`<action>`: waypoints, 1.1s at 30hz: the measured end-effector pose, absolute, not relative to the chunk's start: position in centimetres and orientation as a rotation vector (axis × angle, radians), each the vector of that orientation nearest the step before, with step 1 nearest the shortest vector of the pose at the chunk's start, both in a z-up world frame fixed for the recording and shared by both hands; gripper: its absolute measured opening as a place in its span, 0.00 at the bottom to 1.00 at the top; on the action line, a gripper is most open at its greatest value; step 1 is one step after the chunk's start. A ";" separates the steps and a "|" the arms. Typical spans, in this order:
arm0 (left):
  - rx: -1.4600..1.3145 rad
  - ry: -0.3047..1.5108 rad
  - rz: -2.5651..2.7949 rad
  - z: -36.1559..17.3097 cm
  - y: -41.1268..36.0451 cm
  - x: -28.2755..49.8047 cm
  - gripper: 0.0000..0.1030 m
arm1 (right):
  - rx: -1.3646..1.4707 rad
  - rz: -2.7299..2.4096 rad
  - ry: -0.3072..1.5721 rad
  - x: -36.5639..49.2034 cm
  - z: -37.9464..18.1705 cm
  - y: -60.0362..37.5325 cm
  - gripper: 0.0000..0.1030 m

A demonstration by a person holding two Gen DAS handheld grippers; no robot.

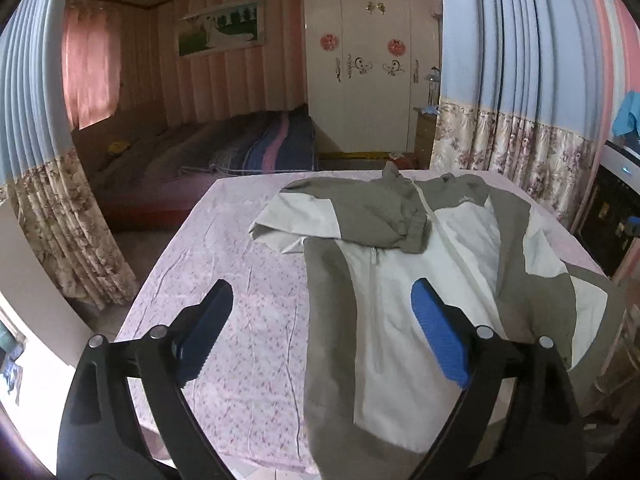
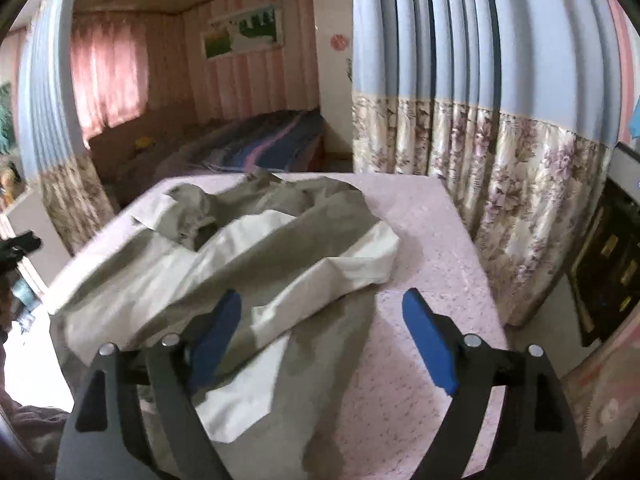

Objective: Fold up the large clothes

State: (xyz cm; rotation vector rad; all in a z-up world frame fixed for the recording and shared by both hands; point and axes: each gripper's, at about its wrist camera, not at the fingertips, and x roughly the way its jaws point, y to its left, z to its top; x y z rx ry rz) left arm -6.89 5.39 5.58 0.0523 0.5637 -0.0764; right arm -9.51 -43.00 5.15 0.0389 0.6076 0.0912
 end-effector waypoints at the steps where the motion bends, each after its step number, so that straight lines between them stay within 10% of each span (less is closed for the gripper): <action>1: 0.044 0.562 -0.083 5.8 5.3 -6.5 0.88 | 0.023 0.092 0.605 -9.2 5.2 -42.6 0.81; 17: 0.072 0.512 -0.145 5.9 0.5 0.9 0.97 | 0.064 0.059 0.656 -0.3 1.8 -40.8 0.85; 33: 0.128 0.562 -0.117 3.9 -5.5 28.6 0.97 | 0.067 0.091 0.817 28.7 -0.8 -44.6 0.85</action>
